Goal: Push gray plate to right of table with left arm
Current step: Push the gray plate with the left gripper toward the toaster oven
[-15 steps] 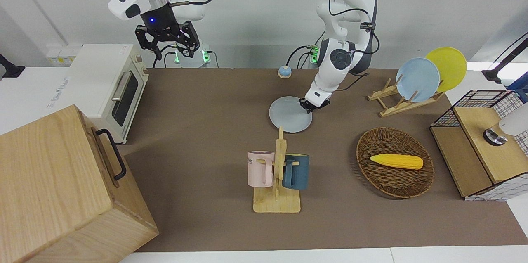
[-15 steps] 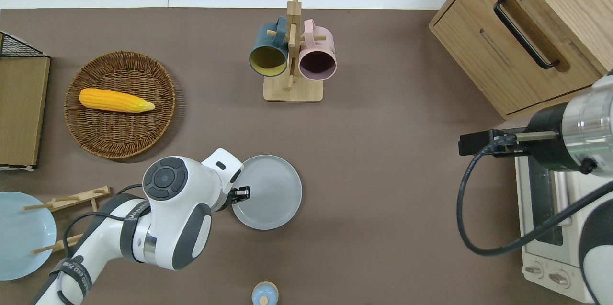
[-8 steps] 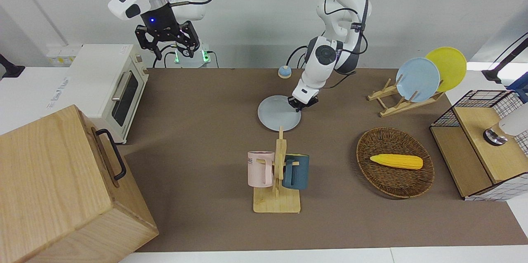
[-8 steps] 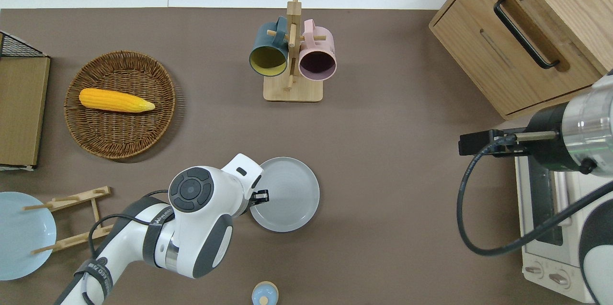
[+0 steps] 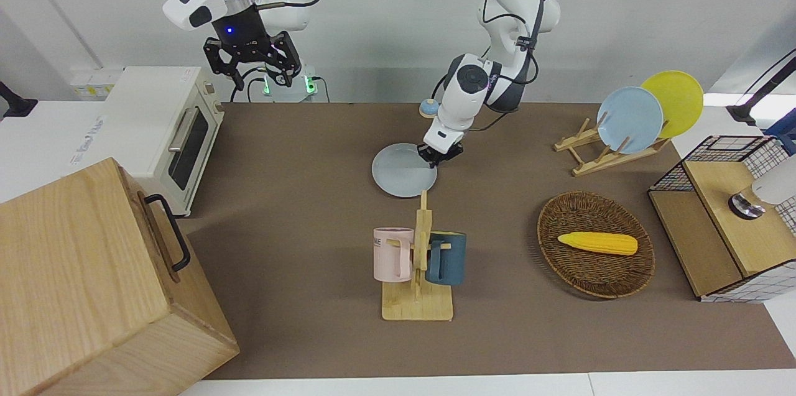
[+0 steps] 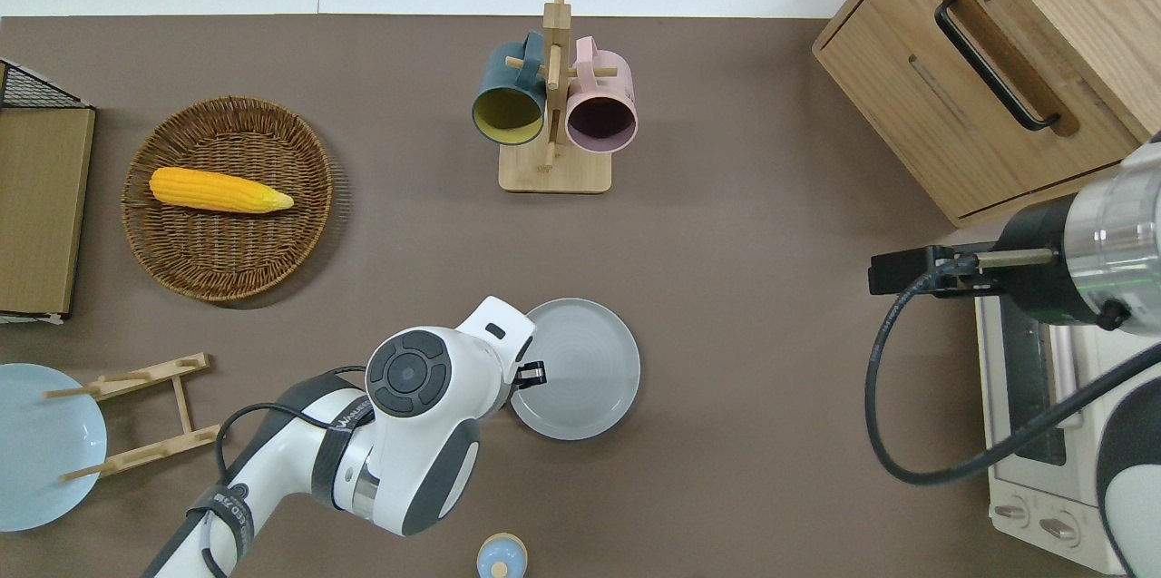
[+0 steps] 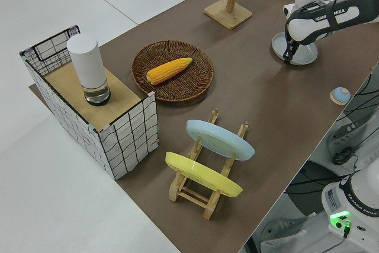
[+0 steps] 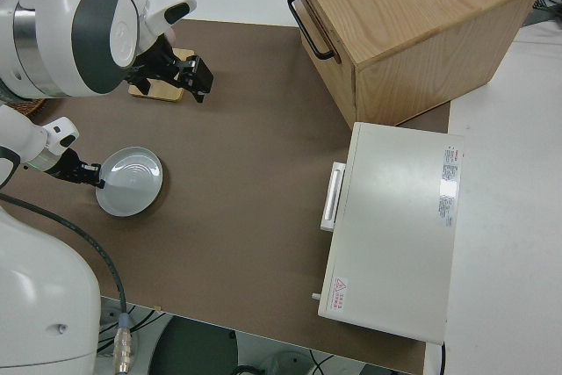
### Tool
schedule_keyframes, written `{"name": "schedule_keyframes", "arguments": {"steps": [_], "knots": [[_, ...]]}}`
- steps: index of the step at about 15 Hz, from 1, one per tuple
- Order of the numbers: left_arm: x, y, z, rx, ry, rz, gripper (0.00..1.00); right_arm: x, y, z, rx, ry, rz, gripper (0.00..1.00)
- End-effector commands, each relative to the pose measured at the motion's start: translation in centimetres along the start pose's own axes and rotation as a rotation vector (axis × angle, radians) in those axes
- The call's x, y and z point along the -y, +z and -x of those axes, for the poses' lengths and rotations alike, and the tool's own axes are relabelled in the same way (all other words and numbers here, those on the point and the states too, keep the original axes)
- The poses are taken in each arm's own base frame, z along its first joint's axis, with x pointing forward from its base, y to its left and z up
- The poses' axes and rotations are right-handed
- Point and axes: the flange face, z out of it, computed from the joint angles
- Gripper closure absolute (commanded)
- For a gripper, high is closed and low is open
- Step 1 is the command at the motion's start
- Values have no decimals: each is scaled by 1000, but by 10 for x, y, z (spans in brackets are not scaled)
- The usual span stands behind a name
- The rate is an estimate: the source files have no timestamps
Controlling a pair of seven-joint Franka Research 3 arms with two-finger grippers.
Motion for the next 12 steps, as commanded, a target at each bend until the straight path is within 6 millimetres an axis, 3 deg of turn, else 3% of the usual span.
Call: {"name": "schedule_keyframes", "arguments": {"steps": [1, 7, 12], "knots": [[-19, 15, 4, 15, -21, 20, 1000, 1, -3, -1, 0, 3, -18, 5], [-50, 19, 7, -5, -22, 59, 1000, 1, -3, -1, 0, 3, -18, 5], [-62, 16, 9, -9, -23, 70, 1000, 1, -3, -1, 0, 3, -18, 5]]}}
